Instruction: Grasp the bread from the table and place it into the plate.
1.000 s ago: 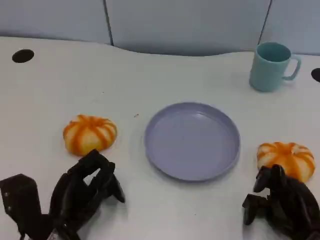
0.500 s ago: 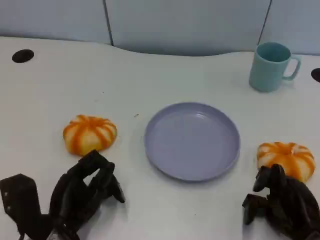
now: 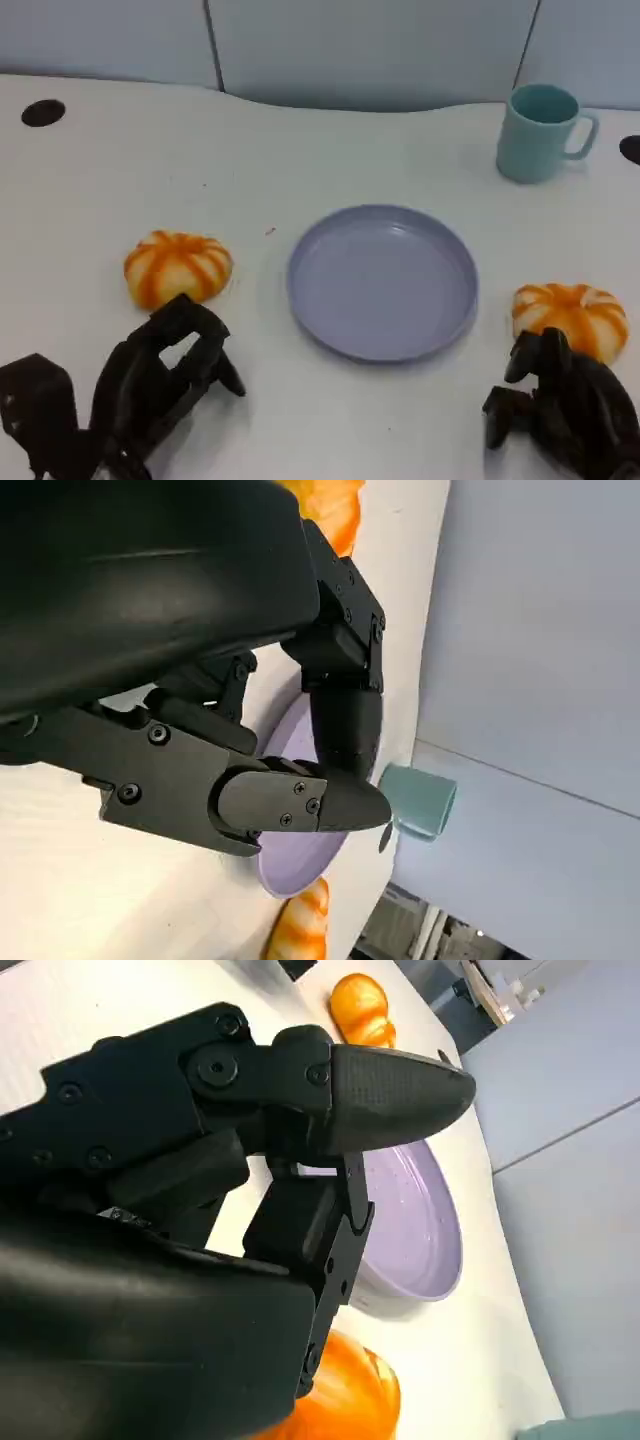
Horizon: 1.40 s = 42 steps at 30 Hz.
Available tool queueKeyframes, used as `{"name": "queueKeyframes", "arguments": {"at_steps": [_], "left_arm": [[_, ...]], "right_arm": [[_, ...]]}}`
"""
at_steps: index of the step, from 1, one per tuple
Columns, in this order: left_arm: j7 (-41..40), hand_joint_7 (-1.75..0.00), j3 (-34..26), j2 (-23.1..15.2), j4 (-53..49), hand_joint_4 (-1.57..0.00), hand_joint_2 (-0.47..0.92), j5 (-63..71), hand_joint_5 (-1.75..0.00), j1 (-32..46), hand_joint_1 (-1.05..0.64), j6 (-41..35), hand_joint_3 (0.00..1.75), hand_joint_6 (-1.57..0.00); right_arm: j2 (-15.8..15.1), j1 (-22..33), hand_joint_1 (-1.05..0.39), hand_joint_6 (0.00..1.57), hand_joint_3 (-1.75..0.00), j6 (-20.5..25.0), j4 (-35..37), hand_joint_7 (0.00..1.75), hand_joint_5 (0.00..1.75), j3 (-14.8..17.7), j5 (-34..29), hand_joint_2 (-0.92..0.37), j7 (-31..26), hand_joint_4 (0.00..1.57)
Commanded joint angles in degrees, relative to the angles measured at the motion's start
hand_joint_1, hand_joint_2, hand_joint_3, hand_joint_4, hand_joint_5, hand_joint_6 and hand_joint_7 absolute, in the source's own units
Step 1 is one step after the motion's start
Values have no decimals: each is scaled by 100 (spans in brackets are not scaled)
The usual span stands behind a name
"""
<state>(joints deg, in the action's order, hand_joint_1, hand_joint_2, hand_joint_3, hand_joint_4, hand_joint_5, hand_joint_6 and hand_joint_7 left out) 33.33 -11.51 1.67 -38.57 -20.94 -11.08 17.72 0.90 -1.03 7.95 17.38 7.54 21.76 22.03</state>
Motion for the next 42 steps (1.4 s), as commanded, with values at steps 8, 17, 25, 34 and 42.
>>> {"name": "queueKeyframes", "arguments": {"at_steps": [8,17,25,34,42], "left_arm": [[78,-11,498,-797,-233,-31,92,1323,-66,-264,-69,2605,19,-46],[-2342,0,640,-1638,1136,-4,92,4491,-50,-65,-64,3048,14,-29],[-3844,-1,1011,-2220,2347,-1,92,6570,-33,38,-62,1830,9,-22],[-4021,-2,1655,-2595,3041,-11,89,7731,-18,-162,-60,120,0,-32],[-4020,0,2211,-2763,2388,-13,91,7723,-11,-648,-62,-416,1,-22]], "right_arm": [[-20,61,-45,116,-57,94,39,128,133,-29,-50,-92,-28,128],[27,66,-46,119,-55,56,1,125,131,-57,-116,-92,-88,130],[78,103,-45,117,-55,211,-163,127,131,-86,-147,-92,-237,130],[77,143,-46,114,-55,176,-191,130,136,-116,-127,-92,-248,126],[86,149,-44,114,-56,116,-155,132,138,-106,-118,-92,-244,125]]}}
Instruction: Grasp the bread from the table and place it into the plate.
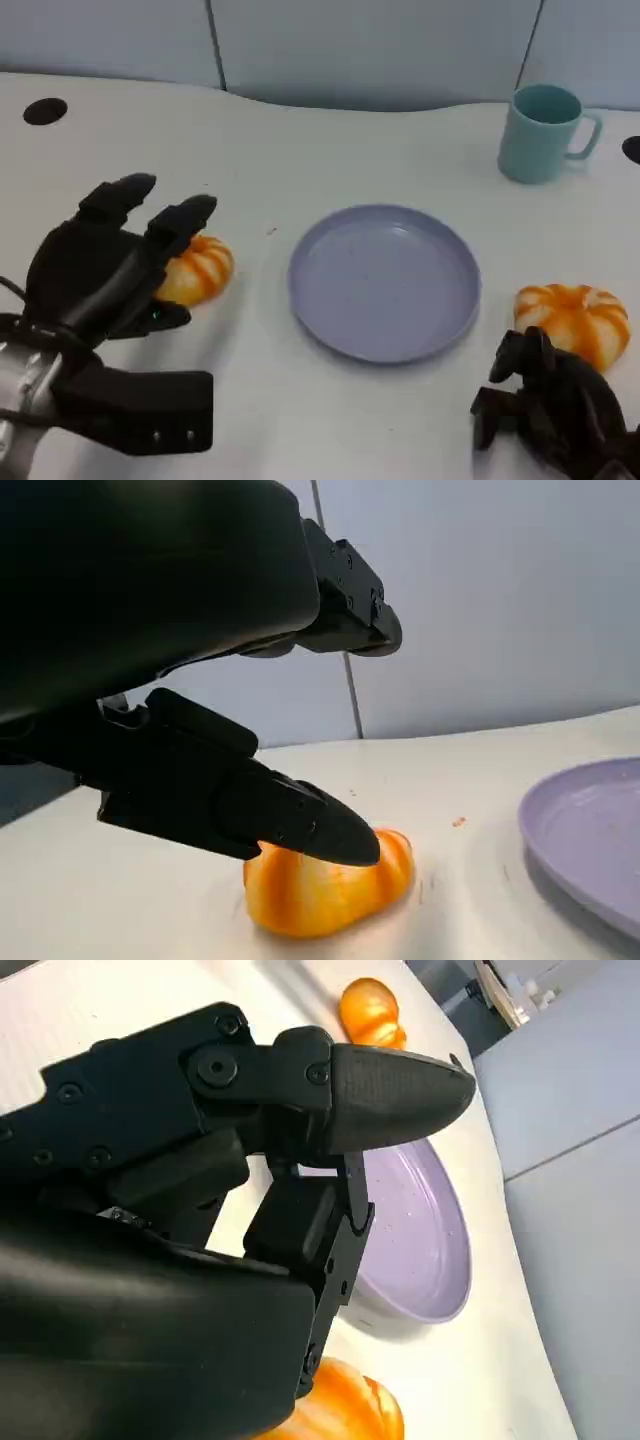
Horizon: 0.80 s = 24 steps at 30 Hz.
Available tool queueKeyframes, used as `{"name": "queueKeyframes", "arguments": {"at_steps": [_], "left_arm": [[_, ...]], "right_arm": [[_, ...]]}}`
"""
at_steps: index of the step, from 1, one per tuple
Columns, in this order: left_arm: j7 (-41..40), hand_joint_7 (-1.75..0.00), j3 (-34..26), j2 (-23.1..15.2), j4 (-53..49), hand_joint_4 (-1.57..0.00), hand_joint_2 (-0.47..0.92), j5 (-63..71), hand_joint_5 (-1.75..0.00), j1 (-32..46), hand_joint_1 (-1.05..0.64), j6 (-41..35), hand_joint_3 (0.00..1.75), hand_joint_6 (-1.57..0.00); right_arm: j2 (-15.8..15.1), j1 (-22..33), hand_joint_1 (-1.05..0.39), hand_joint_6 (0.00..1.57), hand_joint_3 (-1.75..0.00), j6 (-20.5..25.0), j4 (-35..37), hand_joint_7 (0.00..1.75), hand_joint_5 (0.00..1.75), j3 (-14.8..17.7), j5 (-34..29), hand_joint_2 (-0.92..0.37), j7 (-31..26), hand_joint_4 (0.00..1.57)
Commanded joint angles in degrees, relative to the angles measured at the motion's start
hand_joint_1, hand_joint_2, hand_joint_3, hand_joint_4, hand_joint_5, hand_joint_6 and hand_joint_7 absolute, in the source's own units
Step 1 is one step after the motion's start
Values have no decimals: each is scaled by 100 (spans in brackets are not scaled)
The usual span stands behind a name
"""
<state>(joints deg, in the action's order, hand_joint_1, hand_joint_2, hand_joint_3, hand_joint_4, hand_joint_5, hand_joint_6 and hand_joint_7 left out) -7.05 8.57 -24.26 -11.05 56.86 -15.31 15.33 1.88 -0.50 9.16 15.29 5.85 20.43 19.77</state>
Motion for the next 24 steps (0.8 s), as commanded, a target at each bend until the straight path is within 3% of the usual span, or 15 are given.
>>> {"name": "queueKeyframes", "arguments": {"at_steps": [1,7,10,24], "left_arm": [[-5,0,241,-192,-381,-14,91,-83,-10,-241,-62,-197,1,-21],[293,0,932,-89,-2303,-8,92,-76,-5,-1503,-64,-416,1,-9],[230,0,1114,-102,-2596,-7,92,-144,-5,-1699,-65,-448,1,-8],[-68,0,2446,581,-5593,0,88,-88,0,-3300,-69,-435,1,-1]], "right_arm": [[-12,96,-44,114,-56,-6,55,132,138,62,15,-92,-19,125],[-79,116,-45,115,-57,-133,101,132,139,24,-64,-92,64,125],[-73,126,-45,115,-57,-159,99,131,138,24,-70,-92,64,125],[-76,259,-44,114,-57,-2,-74,131,139,13,11,-92,97,123]]}}
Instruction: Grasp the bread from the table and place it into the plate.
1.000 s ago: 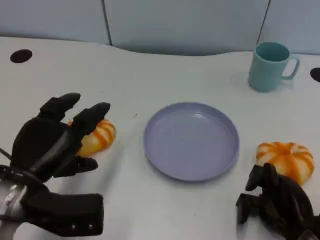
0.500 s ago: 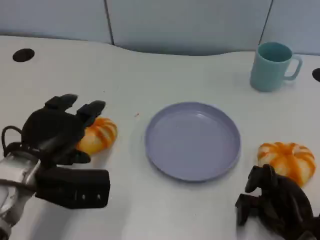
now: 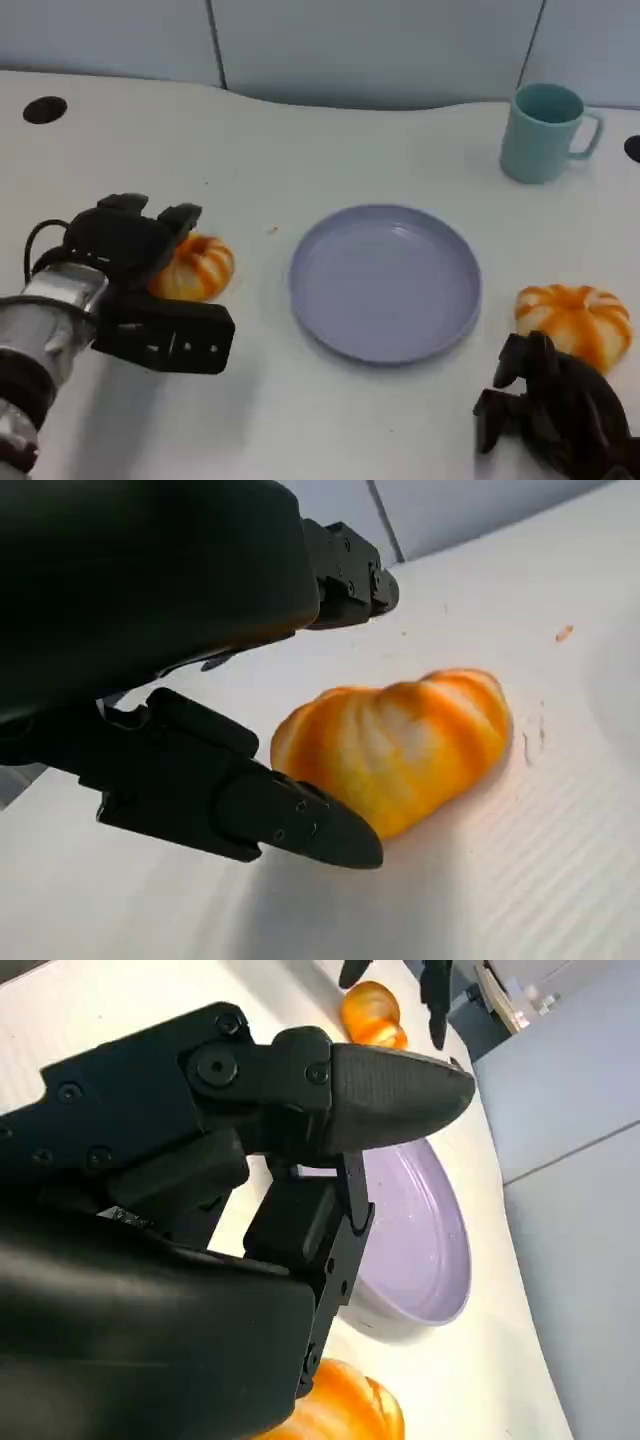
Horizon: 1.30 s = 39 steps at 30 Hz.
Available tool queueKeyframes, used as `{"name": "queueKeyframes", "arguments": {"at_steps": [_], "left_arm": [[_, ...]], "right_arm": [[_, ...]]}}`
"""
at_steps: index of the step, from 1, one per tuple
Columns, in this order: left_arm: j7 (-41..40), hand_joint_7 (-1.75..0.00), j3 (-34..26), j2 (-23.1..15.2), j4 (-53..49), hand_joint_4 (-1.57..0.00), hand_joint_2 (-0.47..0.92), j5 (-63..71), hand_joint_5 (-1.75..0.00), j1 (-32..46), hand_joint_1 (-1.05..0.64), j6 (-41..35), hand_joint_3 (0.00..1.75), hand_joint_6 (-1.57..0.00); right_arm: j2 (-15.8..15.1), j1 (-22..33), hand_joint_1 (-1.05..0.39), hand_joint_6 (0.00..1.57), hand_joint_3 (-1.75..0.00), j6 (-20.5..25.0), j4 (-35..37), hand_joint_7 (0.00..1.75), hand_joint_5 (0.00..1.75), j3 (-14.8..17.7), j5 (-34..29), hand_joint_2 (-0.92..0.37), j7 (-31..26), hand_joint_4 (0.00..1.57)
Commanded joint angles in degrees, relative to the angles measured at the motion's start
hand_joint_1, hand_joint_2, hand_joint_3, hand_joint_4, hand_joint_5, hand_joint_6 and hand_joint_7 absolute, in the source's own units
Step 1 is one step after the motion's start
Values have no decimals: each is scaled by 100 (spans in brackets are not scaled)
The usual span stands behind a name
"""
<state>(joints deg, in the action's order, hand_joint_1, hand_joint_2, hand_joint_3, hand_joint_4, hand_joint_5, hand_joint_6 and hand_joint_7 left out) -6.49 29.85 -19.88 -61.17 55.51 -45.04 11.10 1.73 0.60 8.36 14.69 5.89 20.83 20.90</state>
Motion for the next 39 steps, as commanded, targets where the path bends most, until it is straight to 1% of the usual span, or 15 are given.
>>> {"name": "queueKeyframes", "arguments": {"at_steps": [1,8,12,17,22,25,28,29,30,32,33,34,35,36,39], "left_arm": [[-147,0,389,174,-693,0,88,40,0,-377,-69,-7,1,-1],[-303,-1,671,307,-1093,0,87,-94,0,-546,-68,28,0,-3],[0,0,824,528,-1418,0,86,-99,0,-711,-73,-163,0,-1],[182,-1,756,587,-1568,0,86,-298,0,-772,-76,-193,0,-1],[333,-3,639,591,-1660,-8,85,-570,-4,-774,-68,-203,1,-8],[208,-6,603,581,-1663,-23,87,-672,-9,-727,-59,-145,1,-20],[99,-5,550,555,-1664,-29,88,-783,-10,-687,-55,-32,0,-27],[18,-10,513,536,-1665,-59,90,-844,-21,-659,-45,49,7,-56],[-42,-8,490,524,-1668,-84,91,-888,-26,-641,-37,107,11,-82],[-318,-7,434,519,-1669,-102,91,-964,-32,-573,-34,175,9,-104],[-456,-6,450,517,-1671,-106,91,-959,-34,-547,-34,182,7,-110],[-738,-4,509,506,-1668,-95,88,-899,-90,-505,-38,187,3,-116],[-930,-3,560,498,-1669,-85,87,-850,-129,-482,-39,190,2,-118],[-1062,-2,596,494,-1674,-79,87,-820,-154,-467,-40,193,1,-120],[-1295,-1,656,493,-1689,-75,87,-794,-169,-457,-41,153,0,-120]], "right_arm": [[-64,160,-44,114,-57,72,-25,132,139,-1,-39,-92,-18,123],[-31,192,-45,113,-54,220,-116,132,139,29,19,-92,-106,124],[-35,279,-44,112,-55,255,-243,132,139,2,13,-92,-96,122],[-78,305,-45,112,-57,248,-273,133,142,-28,-28,-92,-55,121],[-111,319,-45,112,-58,239,-253,134,142,-3,2,-92,18,121],[-101,343,-46,113,-58,331,-319,134,141,4,-6,-92,-47,122],[-81,384,-45,113,-58,353,-392,134,141,7,-6,-92,-73,122],[-69,413,-44,111,-59,349,-435,136,142,4,-17,-92,-99,121],[-60,435,-43,109,-59,348,-468,137,143,1,-23,-92,-119,120],[-79,457,-44,108,-59,286,-465,138,143,-21,-63,-92,-100,119],[-63,459,-44,108,-59,368,-481,138,144,13,11,-92,-99,119],[-50,460,-44,110,-56,416,-486,135,142,40,63,-92,-97,120],[-39,460,-43,111,-55,455,-492,134,141,60,102,-92,-99,121],[-34,461,-43,112,-54,475,-495,132,140,70,122,-92,-100,122],[-32,474,-43,112,-54,539,-557,131,139,46,106,-92,-178,123]]}}
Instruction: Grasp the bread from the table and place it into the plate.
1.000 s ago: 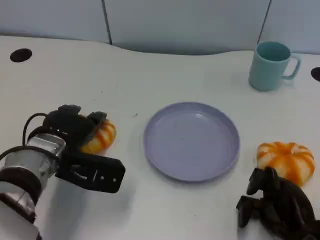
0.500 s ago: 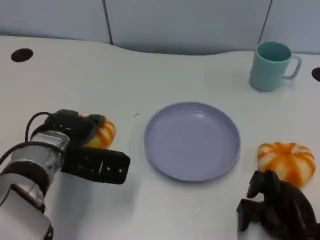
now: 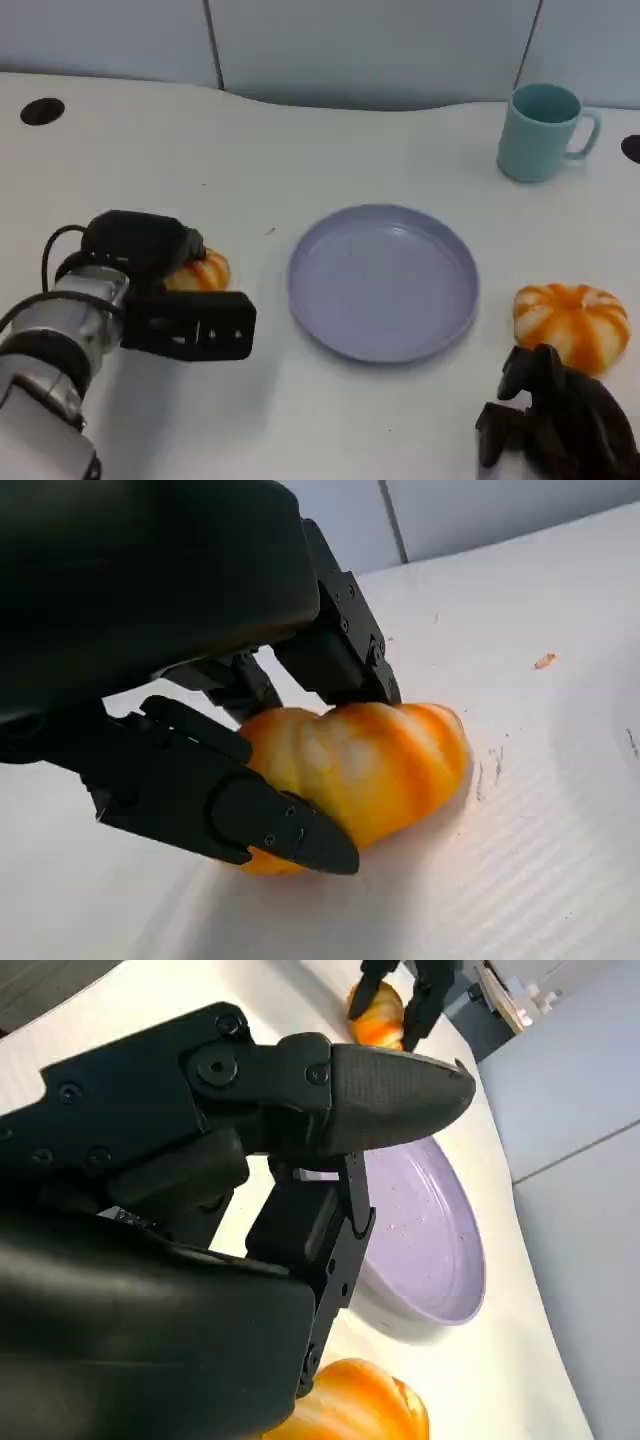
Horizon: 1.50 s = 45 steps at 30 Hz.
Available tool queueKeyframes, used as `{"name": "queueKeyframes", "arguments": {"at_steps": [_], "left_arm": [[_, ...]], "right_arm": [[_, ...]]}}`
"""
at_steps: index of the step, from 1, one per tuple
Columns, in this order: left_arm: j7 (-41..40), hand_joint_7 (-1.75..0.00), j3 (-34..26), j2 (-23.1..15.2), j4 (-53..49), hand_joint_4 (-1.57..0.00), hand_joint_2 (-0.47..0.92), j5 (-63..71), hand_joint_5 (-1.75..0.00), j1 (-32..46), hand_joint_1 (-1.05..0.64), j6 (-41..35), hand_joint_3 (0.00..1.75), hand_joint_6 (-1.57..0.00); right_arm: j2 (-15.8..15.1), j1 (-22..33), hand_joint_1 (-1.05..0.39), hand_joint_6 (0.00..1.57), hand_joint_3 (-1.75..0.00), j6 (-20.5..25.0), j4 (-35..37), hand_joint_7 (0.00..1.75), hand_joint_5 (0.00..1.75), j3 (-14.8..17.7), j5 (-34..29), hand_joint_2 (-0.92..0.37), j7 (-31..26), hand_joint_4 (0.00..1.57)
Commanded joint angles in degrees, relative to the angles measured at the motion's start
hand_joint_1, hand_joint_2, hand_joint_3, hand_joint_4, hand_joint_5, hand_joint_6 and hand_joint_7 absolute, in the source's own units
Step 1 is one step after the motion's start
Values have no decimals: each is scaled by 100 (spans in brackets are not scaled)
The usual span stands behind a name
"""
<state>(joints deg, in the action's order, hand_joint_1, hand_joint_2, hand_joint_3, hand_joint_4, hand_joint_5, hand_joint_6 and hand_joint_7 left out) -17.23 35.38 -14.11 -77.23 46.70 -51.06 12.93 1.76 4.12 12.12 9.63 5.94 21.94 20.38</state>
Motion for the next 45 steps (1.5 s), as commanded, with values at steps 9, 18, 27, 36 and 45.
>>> {"name": "queueKeyframes", "arguments": {"at_steps": [9,18,27,36,45], "left_arm": [[-1171,-173,-573,-4,-1,-72,92,-626,-175,331,-22,426,31,-56],[-995,-175,-1248,243,173,-71,84,-1295,-175,51,-14,940,45,-53],[-1226,-161,-1046,344,306,-85,56,-1059,-175,-240,-12,1289,88,-73],[-987,-175,-572,522,367,-85,48,-699,-175,-516,-13,2190,118,-67],[-393,-175,-420,882,333,-92,56,-663,-175,-706,-22,2509,111,-75]], "right_arm": [[-22,180,-44,106,-58,272,-234,142,142,-34,-26,-92,-310,120],[-8,159,-44,111,-51,353,-242,136,138,7,4,-92,-403,124],[-38,154,-43,109,-56,254,-218,136,139,-41,-39,-92,-315,122],[-38,129,-44,110,-57,370,-210,136,139,-4,46,-92,-285,122],[-14,155,-43,110,-56,342,-247,135,138,-44,-31,-92,-337,122]]}}
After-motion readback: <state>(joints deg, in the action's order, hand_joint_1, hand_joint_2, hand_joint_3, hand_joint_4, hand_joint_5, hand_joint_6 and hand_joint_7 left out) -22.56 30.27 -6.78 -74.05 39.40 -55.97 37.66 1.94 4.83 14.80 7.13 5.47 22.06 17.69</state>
